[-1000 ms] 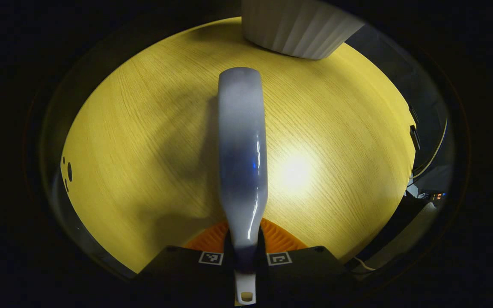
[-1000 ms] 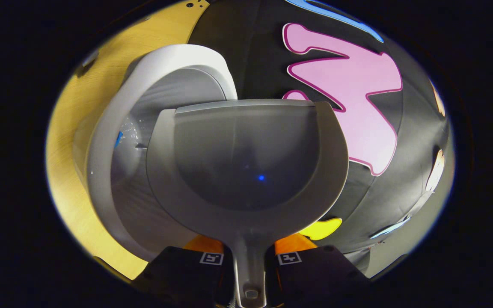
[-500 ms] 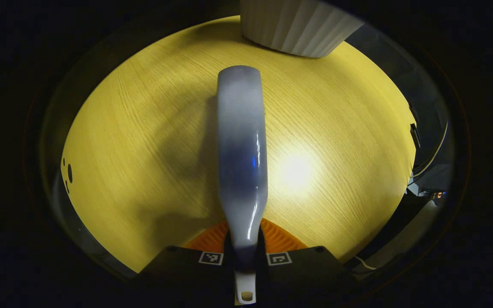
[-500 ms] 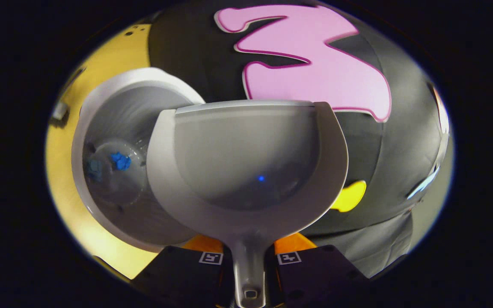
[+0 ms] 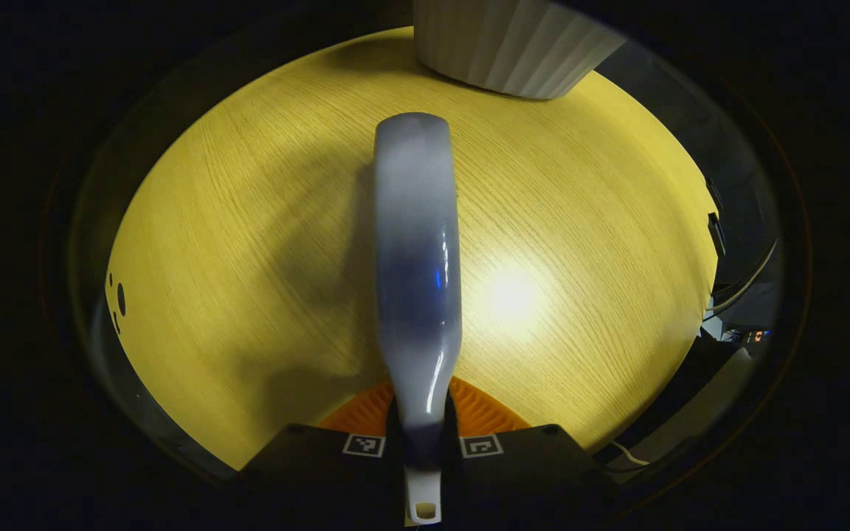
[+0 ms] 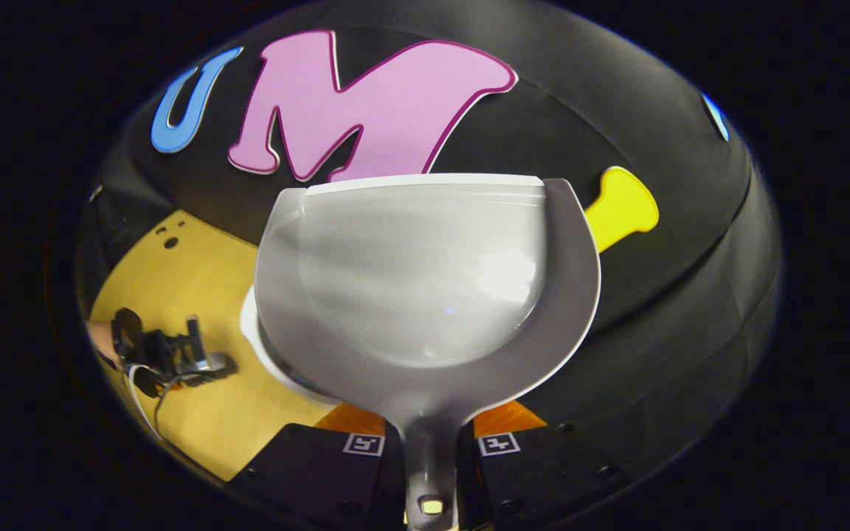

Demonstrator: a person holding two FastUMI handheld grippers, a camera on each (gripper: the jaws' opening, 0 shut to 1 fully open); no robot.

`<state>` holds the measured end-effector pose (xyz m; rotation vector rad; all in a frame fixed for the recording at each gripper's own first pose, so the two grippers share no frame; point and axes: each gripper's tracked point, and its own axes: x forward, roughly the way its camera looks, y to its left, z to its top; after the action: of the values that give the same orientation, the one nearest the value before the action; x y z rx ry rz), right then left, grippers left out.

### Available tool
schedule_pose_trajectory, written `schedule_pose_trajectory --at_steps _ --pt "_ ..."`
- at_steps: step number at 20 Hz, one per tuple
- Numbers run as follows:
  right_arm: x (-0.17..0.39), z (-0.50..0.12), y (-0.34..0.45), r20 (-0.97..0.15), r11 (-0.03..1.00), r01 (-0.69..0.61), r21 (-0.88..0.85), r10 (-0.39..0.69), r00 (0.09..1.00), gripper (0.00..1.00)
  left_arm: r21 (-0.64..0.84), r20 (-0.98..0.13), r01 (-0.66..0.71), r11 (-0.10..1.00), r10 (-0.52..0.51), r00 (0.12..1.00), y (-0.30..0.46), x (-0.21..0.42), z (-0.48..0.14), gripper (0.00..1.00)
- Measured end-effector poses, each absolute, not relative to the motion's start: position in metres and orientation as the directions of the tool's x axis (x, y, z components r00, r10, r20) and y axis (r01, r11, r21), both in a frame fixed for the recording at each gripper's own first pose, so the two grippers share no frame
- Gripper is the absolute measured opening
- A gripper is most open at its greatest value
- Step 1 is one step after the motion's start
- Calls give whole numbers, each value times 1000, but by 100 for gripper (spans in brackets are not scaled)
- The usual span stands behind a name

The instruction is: Pick up the small broom and dustpan from the desktop, sweep the trash into the dustpan with the broom, and then empty the trash into the garbage bin.

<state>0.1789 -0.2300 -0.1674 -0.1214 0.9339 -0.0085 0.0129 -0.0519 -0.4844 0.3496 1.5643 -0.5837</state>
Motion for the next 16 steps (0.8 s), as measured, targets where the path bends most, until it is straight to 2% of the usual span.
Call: schedule_pose_trajectory --at_steps 4,8,12,16 --pt "173 -181 -217 -836 995 -61 80 100 539 31 -152 -988 554 819 -124 -87 -53 12 -485 22" --pt "169 -197 -211 -867 978 -91 190 210 453 31 -154 -988 547 823 -130 -83 -50 14 -485 22" --pt "164 -237 -204 -912 964 -116 238 263 315 31 -157 -988 550 820 -131 -87 -49 14 -485 23" --pt "192 -269 -202 -941 958 -115 261 280 190 31 -159 -987 552 818 -131 -90 -51 14 -485 22"
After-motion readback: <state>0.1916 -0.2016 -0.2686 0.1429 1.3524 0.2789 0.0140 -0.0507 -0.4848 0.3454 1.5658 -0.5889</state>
